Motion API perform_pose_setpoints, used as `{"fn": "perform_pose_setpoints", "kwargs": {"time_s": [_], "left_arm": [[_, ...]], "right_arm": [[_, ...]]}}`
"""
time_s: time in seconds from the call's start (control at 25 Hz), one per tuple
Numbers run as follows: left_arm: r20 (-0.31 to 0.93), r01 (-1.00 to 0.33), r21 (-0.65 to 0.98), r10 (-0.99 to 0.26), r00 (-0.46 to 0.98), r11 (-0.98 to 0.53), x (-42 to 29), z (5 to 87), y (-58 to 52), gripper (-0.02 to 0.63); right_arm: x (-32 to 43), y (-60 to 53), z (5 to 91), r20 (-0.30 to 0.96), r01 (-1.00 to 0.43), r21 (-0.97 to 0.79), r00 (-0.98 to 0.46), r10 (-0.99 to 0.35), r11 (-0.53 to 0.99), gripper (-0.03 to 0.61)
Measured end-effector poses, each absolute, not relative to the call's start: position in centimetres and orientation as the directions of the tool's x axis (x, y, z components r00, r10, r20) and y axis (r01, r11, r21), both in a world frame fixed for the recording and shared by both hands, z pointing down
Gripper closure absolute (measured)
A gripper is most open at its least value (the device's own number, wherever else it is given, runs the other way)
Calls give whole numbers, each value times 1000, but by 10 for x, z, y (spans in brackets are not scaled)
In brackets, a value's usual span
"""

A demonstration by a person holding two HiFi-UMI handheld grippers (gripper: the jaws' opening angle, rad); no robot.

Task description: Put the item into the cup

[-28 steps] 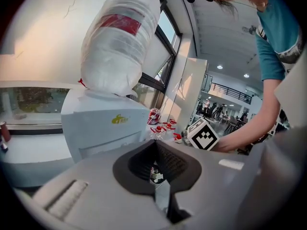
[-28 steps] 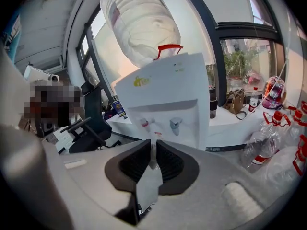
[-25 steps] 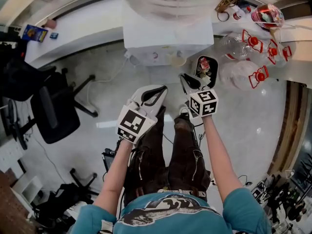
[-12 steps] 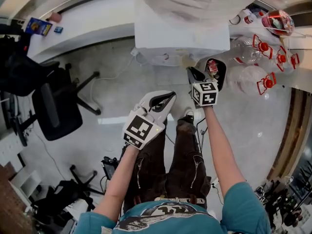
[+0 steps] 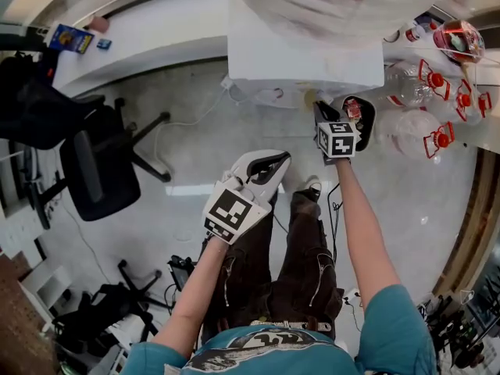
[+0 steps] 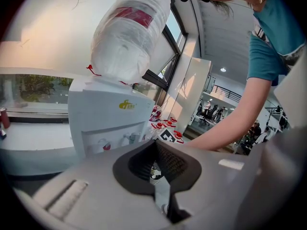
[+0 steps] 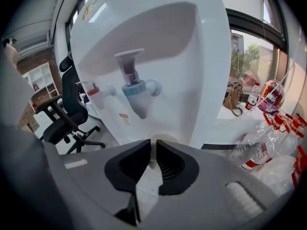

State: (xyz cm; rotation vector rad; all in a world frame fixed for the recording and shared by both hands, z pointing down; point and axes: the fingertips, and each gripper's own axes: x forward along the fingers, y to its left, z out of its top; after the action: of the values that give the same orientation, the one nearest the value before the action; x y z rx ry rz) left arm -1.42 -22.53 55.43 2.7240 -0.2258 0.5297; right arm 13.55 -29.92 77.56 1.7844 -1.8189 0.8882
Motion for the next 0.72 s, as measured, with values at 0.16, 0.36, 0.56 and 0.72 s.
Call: {"fn": "perform_pose_setpoints", "kwargs": {"time_s": [0.16, 0.36, 0.56, 0.72], "left_arm": [[394, -224, 314, -88, 915, -923, -11, 557, -224, 601], [396, -219, 318, -80, 915, -922, -9, 558, -221, 601], [401, -218, 315, -79, 913, -924, -8, 559, -220, 601], [409, -218, 312, -77, 909, -925, -9, 560, -220, 601]], "right_arm": [[140, -302, 781, 708, -991, -133, -72, -703, -32, 537], [141, -304, 786, 717, -988, -149, -82, -693, -37, 526], [137, -305, 787, 715, -985, -171, -108, -691, -23, 500], [135, -304, 785, 716, -984, -176, -119, -688, -13, 483]]}}
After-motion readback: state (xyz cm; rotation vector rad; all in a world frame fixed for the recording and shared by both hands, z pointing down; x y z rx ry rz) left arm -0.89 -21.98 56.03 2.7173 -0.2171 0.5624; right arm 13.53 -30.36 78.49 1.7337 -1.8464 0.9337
